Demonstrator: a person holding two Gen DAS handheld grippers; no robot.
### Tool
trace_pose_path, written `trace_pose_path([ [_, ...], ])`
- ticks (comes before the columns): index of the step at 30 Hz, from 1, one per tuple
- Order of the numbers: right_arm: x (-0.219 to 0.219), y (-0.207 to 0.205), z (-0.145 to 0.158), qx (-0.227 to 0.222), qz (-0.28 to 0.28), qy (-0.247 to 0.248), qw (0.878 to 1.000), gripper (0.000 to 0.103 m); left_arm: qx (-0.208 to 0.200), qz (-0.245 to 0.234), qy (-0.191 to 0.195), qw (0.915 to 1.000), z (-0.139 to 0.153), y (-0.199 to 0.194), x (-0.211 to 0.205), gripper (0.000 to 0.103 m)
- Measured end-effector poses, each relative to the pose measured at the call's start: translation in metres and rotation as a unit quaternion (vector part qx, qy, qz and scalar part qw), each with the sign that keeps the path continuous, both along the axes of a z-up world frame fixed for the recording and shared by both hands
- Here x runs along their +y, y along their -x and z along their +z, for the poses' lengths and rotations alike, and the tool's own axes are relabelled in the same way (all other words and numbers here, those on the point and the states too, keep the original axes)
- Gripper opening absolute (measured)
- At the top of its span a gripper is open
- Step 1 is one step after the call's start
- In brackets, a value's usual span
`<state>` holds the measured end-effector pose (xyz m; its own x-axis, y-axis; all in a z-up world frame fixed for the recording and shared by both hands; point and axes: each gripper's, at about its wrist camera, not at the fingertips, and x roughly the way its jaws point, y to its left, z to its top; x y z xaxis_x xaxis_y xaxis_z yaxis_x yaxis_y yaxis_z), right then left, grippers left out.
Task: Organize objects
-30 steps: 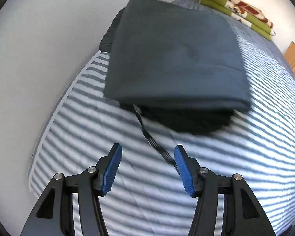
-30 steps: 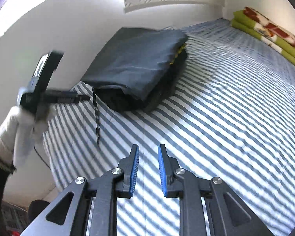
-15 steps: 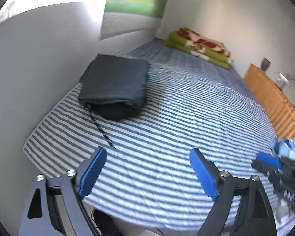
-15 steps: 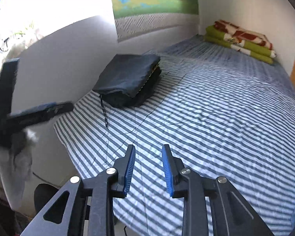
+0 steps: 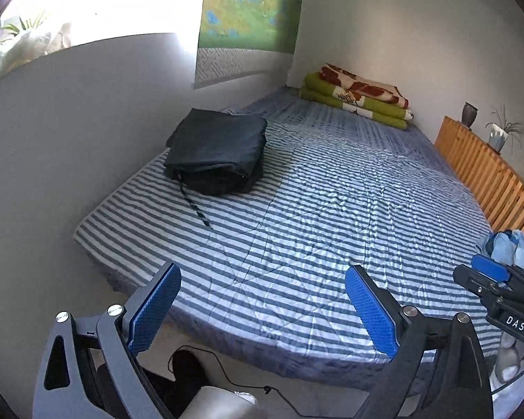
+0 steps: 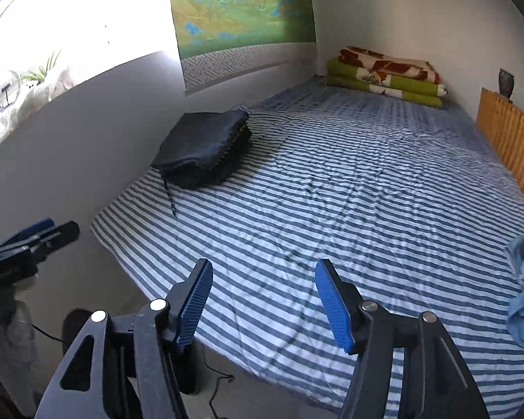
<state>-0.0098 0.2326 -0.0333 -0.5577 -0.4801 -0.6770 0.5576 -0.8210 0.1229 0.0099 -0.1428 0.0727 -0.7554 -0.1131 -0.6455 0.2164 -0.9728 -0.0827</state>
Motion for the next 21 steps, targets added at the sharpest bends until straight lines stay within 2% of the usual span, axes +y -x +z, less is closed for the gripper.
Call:
trace_pose_path([
  [5, 0.009, -0.018, -0.003, 0.011, -0.016, -0.01, 1.0, 0.058, -0.005, 0.0, -0.008, 1.0, -0.006, -0.015, 0.006, 0.102],
  [10, 0.013, -0.023, -0.006, 0.015, -0.019, -0.008, 1.0, 0.058, -0.015, 0.0, 0.004, 0.9999, -0.013, -0.023, 0.013, 0.102],
  [16, 0.016, -0.016, -0.014, 0.002, -0.026, -0.012, 1.0, 0.058, -0.02, -0.001, 0.001, 0.9998, -0.01, -0.02, 0.016, 0.102],
  [21, 0.02, -0.015, -0.017, 0.008, -0.033, -0.017, 0.999, 0.058, -0.022, -0.001, 0.008, 0.9997, -0.01, -0.012, 0.019, 0.102],
])
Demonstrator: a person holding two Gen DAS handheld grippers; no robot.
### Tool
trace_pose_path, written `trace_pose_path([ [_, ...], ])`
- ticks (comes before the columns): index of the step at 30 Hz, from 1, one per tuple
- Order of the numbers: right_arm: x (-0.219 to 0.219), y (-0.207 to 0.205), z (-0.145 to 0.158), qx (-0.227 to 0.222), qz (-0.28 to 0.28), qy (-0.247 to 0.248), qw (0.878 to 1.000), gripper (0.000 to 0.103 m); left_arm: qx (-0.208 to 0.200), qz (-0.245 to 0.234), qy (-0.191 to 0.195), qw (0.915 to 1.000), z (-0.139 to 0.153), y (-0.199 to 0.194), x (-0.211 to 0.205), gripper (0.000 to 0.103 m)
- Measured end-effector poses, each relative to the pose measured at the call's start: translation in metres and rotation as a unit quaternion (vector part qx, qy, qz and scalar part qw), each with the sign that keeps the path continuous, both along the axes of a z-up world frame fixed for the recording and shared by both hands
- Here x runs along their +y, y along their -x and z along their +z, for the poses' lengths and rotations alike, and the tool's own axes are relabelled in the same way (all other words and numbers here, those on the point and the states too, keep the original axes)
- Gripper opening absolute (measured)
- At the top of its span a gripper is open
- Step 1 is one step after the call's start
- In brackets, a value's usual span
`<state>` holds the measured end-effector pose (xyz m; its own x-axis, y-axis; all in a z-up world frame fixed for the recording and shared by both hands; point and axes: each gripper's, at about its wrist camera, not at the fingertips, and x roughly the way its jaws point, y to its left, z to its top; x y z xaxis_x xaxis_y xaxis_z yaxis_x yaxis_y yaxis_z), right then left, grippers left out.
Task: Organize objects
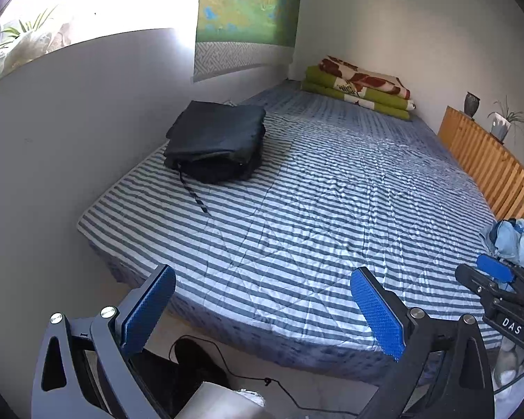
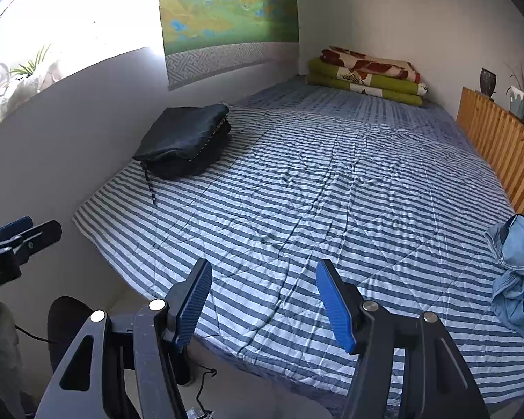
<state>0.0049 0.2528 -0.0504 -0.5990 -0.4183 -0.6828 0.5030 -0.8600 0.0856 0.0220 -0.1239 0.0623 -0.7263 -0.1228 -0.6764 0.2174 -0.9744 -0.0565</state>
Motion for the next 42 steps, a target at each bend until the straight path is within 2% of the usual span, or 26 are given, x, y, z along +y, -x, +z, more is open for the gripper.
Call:
trace_pose_path([
  [14, 0.002, 0.02, -0.004, -0.006, -0.012, 0.002, 1.0, 0.058, -0.006, -0.016, 0.001, 0.9998, 0.002, 0.025, 0.005, 0.102],
  [26, -0.012, 0.017, -0.01, -0.008, -0.003, -0.01, 1.0, 0.058, -0.012, -0.007, -0.002, 0.9999, -0.007, 0.027, -0.006, 0.102],
  [42, -0.009, 0.02, -0.011, -0.013, -0.006, -0.008, 1.0, 0.058, -0.017, -0.011, 0.001, 0.9998, -0.011, 0.028, -0.001, 0.102],
])
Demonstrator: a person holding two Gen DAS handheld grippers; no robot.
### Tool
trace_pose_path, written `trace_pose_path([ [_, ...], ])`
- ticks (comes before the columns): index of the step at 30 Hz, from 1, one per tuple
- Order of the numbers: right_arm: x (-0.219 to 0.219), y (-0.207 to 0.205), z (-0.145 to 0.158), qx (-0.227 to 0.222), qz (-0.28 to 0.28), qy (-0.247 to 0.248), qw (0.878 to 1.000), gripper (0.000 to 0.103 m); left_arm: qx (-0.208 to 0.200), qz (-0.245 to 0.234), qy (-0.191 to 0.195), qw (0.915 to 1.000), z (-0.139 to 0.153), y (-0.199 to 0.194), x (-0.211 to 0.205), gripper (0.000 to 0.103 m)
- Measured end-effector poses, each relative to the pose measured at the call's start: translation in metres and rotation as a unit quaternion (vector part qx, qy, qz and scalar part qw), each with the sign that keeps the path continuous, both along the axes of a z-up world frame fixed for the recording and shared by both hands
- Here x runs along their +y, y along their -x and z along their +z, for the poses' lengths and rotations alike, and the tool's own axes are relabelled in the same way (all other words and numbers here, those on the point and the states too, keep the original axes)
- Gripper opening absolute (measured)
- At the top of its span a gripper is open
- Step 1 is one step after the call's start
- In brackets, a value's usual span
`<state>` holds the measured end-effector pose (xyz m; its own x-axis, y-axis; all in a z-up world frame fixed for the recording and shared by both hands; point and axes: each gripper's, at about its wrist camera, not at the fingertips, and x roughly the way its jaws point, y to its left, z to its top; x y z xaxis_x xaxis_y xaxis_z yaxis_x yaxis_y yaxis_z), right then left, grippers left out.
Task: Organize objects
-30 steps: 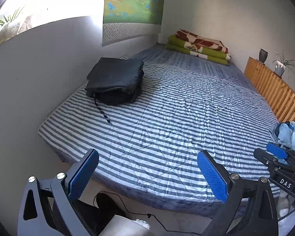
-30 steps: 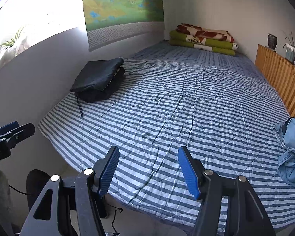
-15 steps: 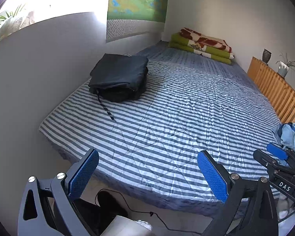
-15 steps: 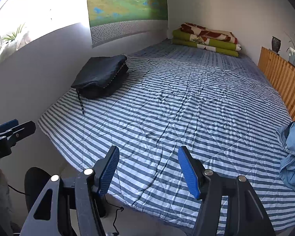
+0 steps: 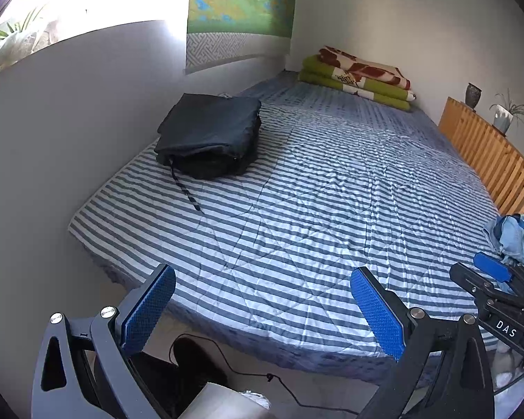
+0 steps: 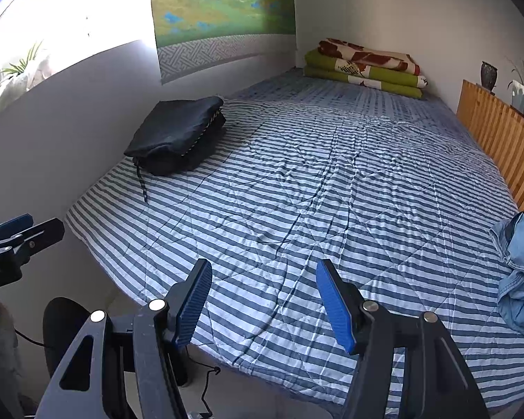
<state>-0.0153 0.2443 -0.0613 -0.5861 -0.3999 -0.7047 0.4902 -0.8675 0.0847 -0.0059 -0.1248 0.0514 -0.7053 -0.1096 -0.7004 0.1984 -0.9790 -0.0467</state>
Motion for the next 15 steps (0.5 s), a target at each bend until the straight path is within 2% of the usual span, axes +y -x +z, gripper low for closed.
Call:
trace_pose_path([
  [15, 0.0019, 0.0025, -0.0033, -0.006, -0.004, 0.0, 1.0, 0.058, -0.005, -0.005, 0.0, 1.0, -0.0026, 0.0014, -0.0018, 0.102],
])
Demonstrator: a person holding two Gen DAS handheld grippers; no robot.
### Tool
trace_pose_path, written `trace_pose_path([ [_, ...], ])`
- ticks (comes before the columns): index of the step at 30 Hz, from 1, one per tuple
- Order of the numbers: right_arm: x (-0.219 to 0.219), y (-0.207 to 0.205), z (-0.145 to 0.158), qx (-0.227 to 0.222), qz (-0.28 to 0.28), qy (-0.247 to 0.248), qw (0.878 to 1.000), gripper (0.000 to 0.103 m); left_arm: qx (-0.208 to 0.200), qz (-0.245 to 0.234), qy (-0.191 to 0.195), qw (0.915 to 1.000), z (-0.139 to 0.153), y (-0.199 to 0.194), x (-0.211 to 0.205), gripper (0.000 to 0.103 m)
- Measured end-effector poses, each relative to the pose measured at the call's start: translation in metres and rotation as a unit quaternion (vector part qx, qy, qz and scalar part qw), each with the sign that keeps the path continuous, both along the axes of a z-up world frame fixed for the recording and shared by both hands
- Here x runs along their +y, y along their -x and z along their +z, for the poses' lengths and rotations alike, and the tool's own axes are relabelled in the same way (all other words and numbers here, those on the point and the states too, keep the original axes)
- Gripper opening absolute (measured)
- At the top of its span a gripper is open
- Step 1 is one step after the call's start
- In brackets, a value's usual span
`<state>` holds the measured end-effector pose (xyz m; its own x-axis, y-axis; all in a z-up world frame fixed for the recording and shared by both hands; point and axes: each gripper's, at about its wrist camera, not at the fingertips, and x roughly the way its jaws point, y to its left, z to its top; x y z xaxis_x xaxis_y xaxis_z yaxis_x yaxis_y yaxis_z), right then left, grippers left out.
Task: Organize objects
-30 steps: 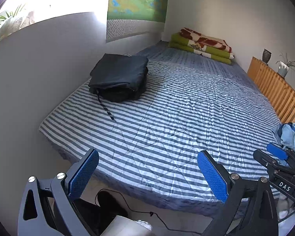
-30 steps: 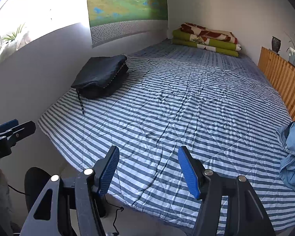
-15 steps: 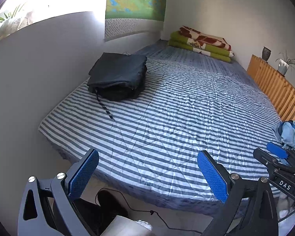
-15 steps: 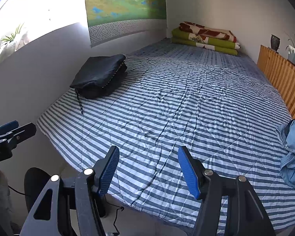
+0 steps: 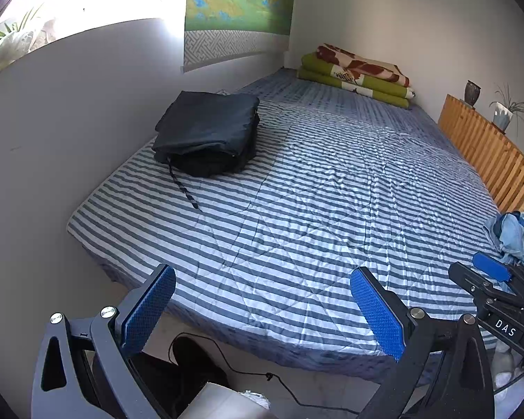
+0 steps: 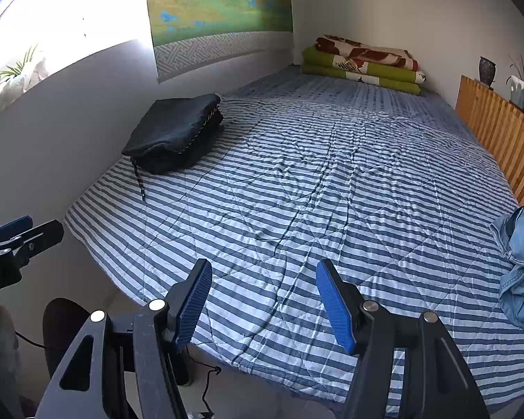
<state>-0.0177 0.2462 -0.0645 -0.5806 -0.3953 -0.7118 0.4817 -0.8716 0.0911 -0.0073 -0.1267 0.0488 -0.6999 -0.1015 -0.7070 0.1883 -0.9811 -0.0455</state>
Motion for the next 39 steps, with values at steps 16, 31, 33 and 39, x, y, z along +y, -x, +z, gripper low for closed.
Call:
trace_pose_path([
  [16, -0.0017, -0.0017, -0.0003, 0.001, 0.001, 0.0, 1.0, 0.058, 0.001, 0.0, -0.001, 1.0, 0.0002, -0.0007, -0.0008, 0.102],
  [31, -0.0021, -0.0004, -0.0043, -0.006, -0.004, 0.001, 1.0, 0.058, -0.004, -0.005, 0.002, 1.0, -0.0006, -0.0001, -0.0007, 0.102],
  [33, -0.0017, 0.0001, -0.0048, -0.006, -0.005, 0.001, 1.0, 0.058, -0.005, -0.006, 0.002, 1.0, -0.0006, 0.0009, -0.0008, 0.102],
  [39, -0.0033, 0.0015, -0.0068, -0.008, -0.006, 0.001, 1.0, 0.058, -0.006, -0.008, 0.001, 0.9999, -0.0016, 0.0032, -0.0007, 0.102],
])
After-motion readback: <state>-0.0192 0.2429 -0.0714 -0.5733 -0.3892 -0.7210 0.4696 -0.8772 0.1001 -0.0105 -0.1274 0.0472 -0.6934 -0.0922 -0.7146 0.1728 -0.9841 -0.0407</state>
